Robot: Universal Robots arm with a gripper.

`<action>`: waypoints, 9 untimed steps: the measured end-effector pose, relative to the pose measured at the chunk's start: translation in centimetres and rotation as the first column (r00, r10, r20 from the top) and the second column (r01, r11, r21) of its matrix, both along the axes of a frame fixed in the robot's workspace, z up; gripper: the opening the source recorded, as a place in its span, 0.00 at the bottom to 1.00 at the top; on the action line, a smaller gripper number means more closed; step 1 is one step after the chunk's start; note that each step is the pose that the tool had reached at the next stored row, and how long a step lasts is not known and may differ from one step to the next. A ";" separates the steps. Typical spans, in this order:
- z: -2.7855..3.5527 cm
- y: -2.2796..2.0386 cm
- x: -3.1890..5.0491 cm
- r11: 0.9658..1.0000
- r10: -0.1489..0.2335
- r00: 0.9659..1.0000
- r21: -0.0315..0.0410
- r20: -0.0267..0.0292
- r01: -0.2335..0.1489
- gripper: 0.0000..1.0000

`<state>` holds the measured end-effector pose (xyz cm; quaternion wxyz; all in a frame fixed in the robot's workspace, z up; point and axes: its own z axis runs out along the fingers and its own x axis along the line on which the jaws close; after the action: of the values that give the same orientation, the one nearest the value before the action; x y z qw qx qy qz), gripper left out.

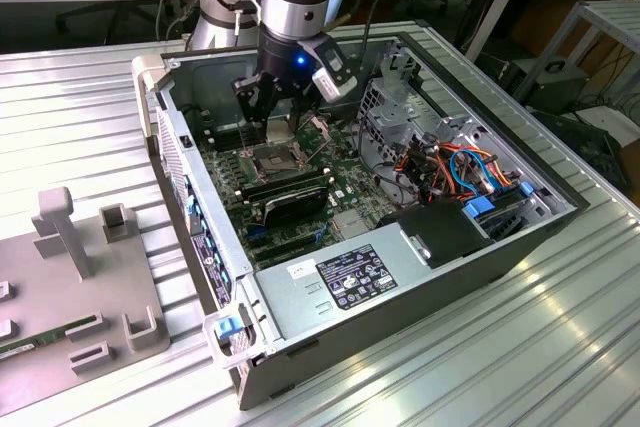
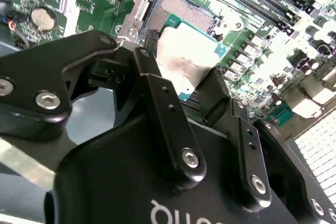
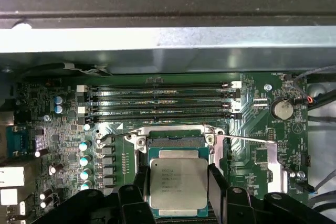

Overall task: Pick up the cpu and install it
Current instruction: 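Place the cpu into insertion slot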

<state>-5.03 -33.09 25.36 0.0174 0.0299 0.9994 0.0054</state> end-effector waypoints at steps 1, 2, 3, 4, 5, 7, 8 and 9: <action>0.00 0.00 0.00 1.000 -0.021 1.000 0.000 0.000 0.021 0.55; 0.00 0.00 0.00 0.999 -0.037 0.999 0.000 0.000 0.037 0.55; -0.01 0.00 0.00 0.998 -0.062 0.998 0.000 0.000 0.062 0.55; -0.01 0.00 0.00 0.997 -0.077 0.997 0.000 0.000 0.077 0.55; -0.02 0.00 0.00 0.996 -0.091 0.996 0.000 0.000 0.091 0.55; -0.03 0.00 0.00 0.992 -0.123 0.992 0.000 0.000 0.123 0.55; -0.04 0.00 0.00 0.990 -0.143 0.990 0.000 0.000 0.143 0.55; -0.05 0.00 0.00 0.987 -0.159 0.987 0.000 0.000 0.159 0.55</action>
<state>-5.03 -33.09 25.31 0.0178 0.1095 0.9938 0.0039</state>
